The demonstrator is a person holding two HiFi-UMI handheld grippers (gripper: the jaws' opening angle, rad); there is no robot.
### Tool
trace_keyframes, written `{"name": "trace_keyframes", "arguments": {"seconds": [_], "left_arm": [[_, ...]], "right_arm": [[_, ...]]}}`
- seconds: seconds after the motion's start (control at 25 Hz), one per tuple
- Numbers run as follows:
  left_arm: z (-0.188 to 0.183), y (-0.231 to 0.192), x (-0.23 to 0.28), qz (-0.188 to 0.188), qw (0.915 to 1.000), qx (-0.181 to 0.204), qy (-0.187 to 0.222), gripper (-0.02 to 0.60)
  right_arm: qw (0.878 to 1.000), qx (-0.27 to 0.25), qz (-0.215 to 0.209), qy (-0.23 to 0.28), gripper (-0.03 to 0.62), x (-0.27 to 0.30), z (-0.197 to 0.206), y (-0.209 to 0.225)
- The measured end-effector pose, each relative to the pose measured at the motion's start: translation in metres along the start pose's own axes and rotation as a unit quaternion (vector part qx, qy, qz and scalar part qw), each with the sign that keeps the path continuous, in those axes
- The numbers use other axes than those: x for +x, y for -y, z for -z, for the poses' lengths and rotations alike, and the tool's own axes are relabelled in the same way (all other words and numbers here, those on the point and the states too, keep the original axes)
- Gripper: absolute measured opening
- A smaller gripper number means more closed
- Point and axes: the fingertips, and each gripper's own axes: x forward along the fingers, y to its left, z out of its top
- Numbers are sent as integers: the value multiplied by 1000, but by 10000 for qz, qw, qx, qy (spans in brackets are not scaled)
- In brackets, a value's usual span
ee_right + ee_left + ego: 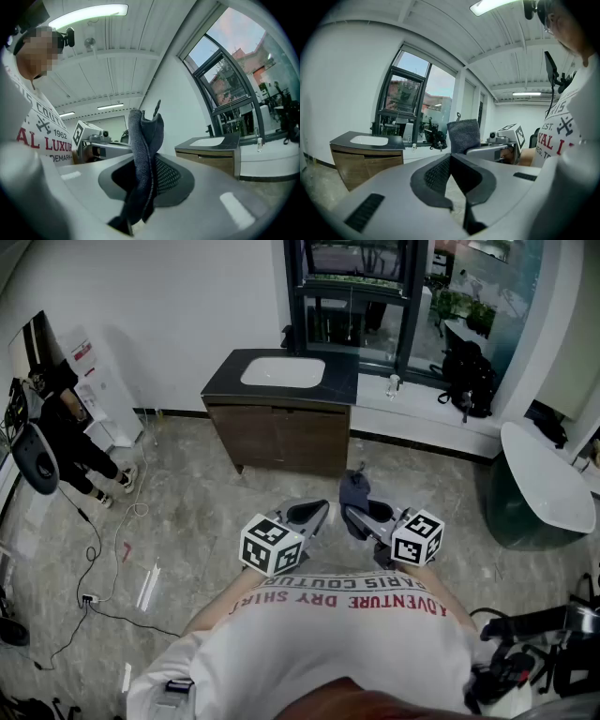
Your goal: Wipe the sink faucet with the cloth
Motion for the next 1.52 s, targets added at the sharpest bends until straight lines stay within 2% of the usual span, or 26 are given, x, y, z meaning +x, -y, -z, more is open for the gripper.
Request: {"name": "trace_keyframes", "arguments": {"seconds": [0.56, 0.92, 1.08, 1.28, 1.4, 1.52], "left_arm": [[14, 6, 8, -1, 9999, -92, -118, 2], [23, -9, 9, -189, 9995, -148, -216, 2], [31, -40, 13, -299, 9987, -326, -241, 2], [40, -99, 33, -244, 9978, -505, -340, 2], [42, -157, 52, -180, 9970, -646, -395, 2], [40, -233, 70, -126, 9959, -749, -484, 2]], "right_arm": [[9999, 120, 22, -28, 67, -10, 13, 3], [9993, 144, -280, -214, 67, 7, 24, 5], [9982, 290, -385, -346, 67, 30, 33, 23], [9963, 519, -447, -519, 67, 80, 44, 61], [9955, 549, -390, -670, 67, 127, 49, 98], [9945, 694, -334, -712, 67, 191, 49, 142]]}}
